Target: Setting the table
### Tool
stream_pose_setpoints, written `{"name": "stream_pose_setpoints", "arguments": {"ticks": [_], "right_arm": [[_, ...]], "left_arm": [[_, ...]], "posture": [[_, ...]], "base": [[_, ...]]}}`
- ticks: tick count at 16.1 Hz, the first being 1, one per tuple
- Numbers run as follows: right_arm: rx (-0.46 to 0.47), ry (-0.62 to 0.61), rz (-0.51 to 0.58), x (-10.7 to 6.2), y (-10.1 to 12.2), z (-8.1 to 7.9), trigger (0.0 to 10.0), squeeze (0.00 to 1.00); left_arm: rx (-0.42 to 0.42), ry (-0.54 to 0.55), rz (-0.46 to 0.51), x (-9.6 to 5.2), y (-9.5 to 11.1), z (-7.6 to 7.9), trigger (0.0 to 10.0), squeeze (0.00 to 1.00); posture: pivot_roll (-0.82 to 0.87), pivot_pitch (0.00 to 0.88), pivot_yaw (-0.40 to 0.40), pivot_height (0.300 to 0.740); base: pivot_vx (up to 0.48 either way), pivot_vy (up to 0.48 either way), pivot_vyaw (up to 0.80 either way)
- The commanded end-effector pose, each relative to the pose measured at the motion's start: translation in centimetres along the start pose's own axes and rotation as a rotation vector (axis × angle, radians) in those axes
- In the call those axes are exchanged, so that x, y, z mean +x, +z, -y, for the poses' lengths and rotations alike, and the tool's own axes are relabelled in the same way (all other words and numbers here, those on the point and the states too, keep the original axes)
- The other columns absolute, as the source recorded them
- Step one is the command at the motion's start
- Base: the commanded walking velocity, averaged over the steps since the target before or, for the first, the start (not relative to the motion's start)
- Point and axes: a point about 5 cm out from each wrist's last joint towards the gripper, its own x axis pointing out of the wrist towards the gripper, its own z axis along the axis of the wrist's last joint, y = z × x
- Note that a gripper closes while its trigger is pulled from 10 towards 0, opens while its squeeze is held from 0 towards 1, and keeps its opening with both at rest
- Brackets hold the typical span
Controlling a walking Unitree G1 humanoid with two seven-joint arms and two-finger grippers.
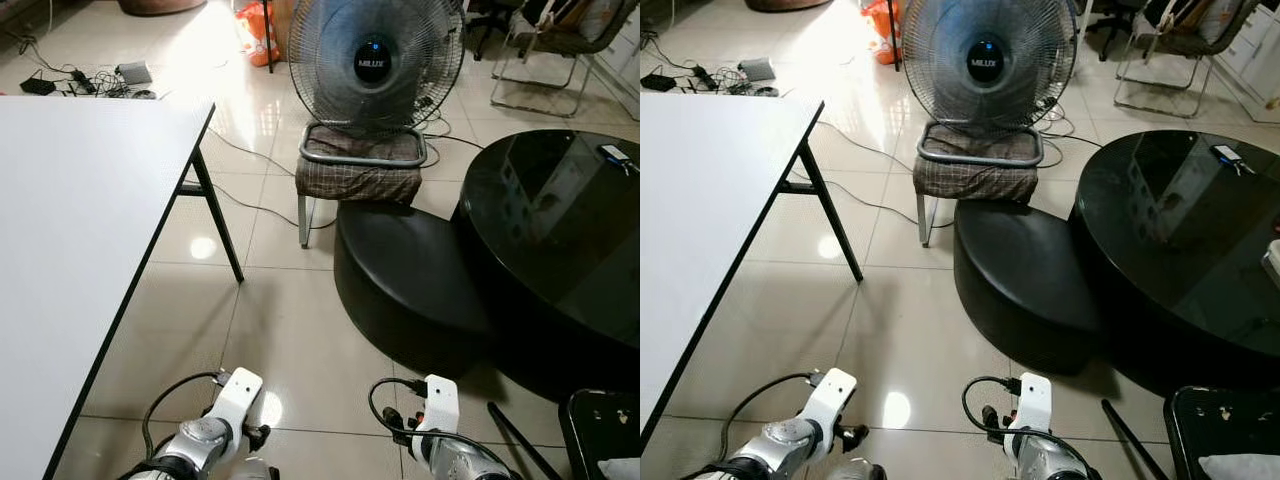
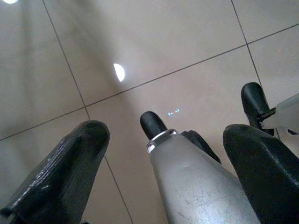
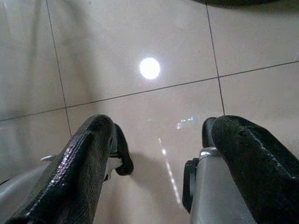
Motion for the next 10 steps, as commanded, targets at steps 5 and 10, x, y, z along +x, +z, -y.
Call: {"name": "stream_pose_setpoints", "arguments": {"ticks": [5,10], "right_arm": [[0.001,-0.007,-0.010,0.00,-0.06,0.08,10.0,0.00],[0.001,-0.007,-0.010,0.00,-0.06,0.08,10.0,0.00]], "left_arm": [[0.000,0.001,0.000,-0.05,0.08,-0.25,10.0,0.00],[0.000,0.001,0.000,-0.05,0.08,-0.25,10.0,0.00]], "posture": [[0.07,0.063,0.019,0.740],[0.07,0.063,0.019,0.740]], "base": [[0.000,0.000,0.00],[0.000,0.000,0.00]]}}
